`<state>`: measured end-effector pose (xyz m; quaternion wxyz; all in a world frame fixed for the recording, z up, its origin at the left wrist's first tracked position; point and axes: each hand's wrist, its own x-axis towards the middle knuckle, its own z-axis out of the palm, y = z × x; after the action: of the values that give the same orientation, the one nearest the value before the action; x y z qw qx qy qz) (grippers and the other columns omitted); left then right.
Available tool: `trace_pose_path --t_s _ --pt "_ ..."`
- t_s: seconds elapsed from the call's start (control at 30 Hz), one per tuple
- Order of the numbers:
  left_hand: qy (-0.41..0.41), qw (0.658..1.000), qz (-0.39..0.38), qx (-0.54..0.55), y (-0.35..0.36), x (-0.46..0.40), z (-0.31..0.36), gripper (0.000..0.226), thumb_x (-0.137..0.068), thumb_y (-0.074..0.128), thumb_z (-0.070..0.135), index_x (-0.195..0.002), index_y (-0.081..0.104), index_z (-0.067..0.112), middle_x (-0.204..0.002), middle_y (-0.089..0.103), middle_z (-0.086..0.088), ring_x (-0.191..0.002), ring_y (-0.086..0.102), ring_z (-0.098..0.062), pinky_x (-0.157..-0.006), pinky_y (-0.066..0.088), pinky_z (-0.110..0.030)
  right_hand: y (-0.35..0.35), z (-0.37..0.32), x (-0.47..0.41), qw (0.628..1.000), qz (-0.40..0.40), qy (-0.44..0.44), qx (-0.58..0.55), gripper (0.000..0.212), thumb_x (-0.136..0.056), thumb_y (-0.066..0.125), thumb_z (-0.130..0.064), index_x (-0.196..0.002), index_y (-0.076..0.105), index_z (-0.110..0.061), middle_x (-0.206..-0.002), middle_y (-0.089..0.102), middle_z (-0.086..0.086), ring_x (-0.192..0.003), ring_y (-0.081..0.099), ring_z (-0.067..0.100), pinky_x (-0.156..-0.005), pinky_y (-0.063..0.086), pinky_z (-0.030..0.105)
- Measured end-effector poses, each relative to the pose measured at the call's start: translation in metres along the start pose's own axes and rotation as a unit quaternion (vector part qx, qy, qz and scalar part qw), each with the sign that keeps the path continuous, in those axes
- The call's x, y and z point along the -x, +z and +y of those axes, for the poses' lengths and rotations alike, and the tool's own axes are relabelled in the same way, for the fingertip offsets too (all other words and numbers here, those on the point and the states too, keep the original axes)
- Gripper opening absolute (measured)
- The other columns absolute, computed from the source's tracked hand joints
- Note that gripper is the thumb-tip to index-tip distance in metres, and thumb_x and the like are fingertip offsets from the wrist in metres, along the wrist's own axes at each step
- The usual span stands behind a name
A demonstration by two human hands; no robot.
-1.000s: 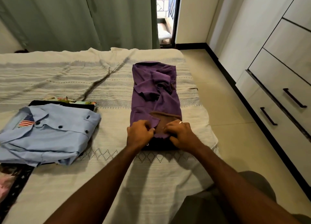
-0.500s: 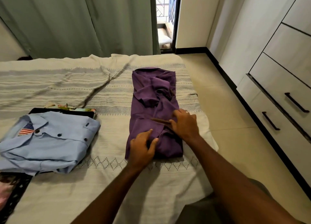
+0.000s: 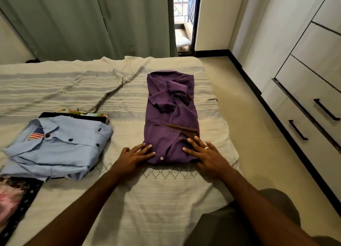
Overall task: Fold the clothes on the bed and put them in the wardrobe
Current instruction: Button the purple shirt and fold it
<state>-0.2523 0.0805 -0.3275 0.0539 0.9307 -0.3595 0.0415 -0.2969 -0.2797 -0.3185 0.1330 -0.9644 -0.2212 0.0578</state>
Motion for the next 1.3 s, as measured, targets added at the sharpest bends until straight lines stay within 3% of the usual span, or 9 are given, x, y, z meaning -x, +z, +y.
trace_pose_path --t_s 0.17,0.27,0.4,0.6,0.77,0.97,1.07,1.17,1.3 --pt "0.006 0.998 -0.001 0.070 -0.025 0.002 0.000 0.044 -0.091 0.037 0.043 -0.125 0.065 0.046 -0.151 0.048 0.013 -0.148 0.011 0.008 -0.090 0.023 -0.048 -0.019 -0.003 0.001 0.992 0.022 -0.010 -0.122 0.051 -0.096 0.034 -0.043 -0.142 0.054 -0.035 -0.156 0.033 -0.018 -0.152 0.011 0.003 -0.124 0.003 0.032" --pt "-0.077 0.968 -0.107 0.214 -0.054 -0.001 0.001 0.037 -0.085 0.036 0.065 -0.115 0.059 0.068 -0.147 0.054 0.009 -0.132 0.036 0.013 -0.100 0.029 -0.041 -0.045 -0.016 0.008 0.957 0.002 0.073 -0.280 0.033 -0.098 0.055 -0.033 -0.128 0.068 -0.031 -0.136 0.063 0.003 -0.126 0.054 0.011 -0.110 0.035 0.031" --pt "-0.113 0.832 -0.273 0.470 -0.102 -0.006 0.008 0.066 -0.075 0.070 0.071 -0.108 0.076 0.013 -0.091 0.067 0.001 -0.083 0.058 -0.006 -0.077 0.050 -0.026 -0.084 -0.040 0.021 0.882 -0.064 0.126 -0.449 0.024 -0.093 0.064 -0.029 -0.073 0.077 -0.031 -0.075 0.069 -0.011 -0.074 0.062 0.008 -0.076 0.046 0.032" --pt "-0.133 0.655 -0.439 0.600 -0.131 -0.004 0.001 0.040 -0.078 0.085 0.040 -0.102 0.077 0.009 -0.088 0.074 -0.015 -0.078 0.073 -0.024 -0.081 0.060 -0.047 -0.114 -0.057 0.041 0.795 -0.208 0.177 -0.542 0.015 -0.095 0.063 -0.025 -0.106 0.063 -0.016 -0.095 0.073 -0.003 -0.090 0.071 0.014 -0.077 0.056 0.032" --pt "-0.162 0.647 -0.393 0.633 -0.157 -0.035 -0.015 0.062 -0.076 0.088 0.035 -0.119 0.067 -0.004 -0.115 0.058 -0.042 -0.085 0.071 -0.039 -0.084 0.056 -0.060 -0.134 -0.048 0.027 0.771 -0.145 0.189 -0.591 0.045 -0.084 0.073 -0.037 -0.123 0.061 -0.019 -0.118 0.072 0.007 -0.103 0.070 0.021 -0.086 0.054 0.044" --pt "-0.195 0.676 -0.246 0.667 -0.196 -0.121 -0.048 0.044 -0.075 0.085 0.035 -0.109 0.076 0.009 -0.104 0.074 -0.019 -0.080 0.075 -0.031 -0.069 0.063 -0.046 -0.174 -0.010 -0.054 0.758 -0.034 0.208 -0.617 0.038 -0.094 0.060 -0.034 -0.130 0.061 -0.021 -0.129 0.068 0.010 -0.122 0.061 0.033 -0.106 0.042 0.058" --pt "-0.247 0.744 -0.138 0.605 -0.203 -0.178 -0.066 0.021 -0.101 0.055 0.030 -0.109 0.068 0.016 -0.100 0.069 -0.007 -0.075 0.070 -0.021 -0.068 0.061 -0.042 -0.195 0.009 -0.114 0.787 0.014 0.240 -0.568 0.037 -0.102 0.051 -0.041 -0.129 0.061 -0.019 -0.117 0.066 0.009 -0.103 0.061 0.029 -0.087 0.048 0.045" --pt "-0.374 0.817 0.015 0.438 -0.158 -0.213 -0.082 0.029 -0.095 0.066 0.042 -0.116 0.060 0.022 -0.119 0.063 -0.006 -0.101 0.062 -0.025 -0.076 0.052 -0.041 -0.179 0.030 -0.164 0.842 0.116 0.332 -0.410 0.040 -0.097 0.056 -0.052 -0.121 0.064 -0.021 -0.121 0.068 0.005 -0.105 0.065 0.028 -0.078 0.050 0.036" --pt "-0.510 0.775 0.075 0.366 -0.073 -0.202 -0.072 0.058 -0.079 0.082 0.041 -0.119 0.055 0.009 -0.126 0.062 -0.016 -0.115 0.059 -0.035 -0.096 0.051 -0.043 -0.112 0.047 -0.183 0.819 0.148 0.470 -0.295 0.053 -0.088 0.067 -0.051 -0.120 0.063 -0.008 -0.127 0.065 0.018 -0.116 0.061 0.037 -0.093 0.049 0.038"
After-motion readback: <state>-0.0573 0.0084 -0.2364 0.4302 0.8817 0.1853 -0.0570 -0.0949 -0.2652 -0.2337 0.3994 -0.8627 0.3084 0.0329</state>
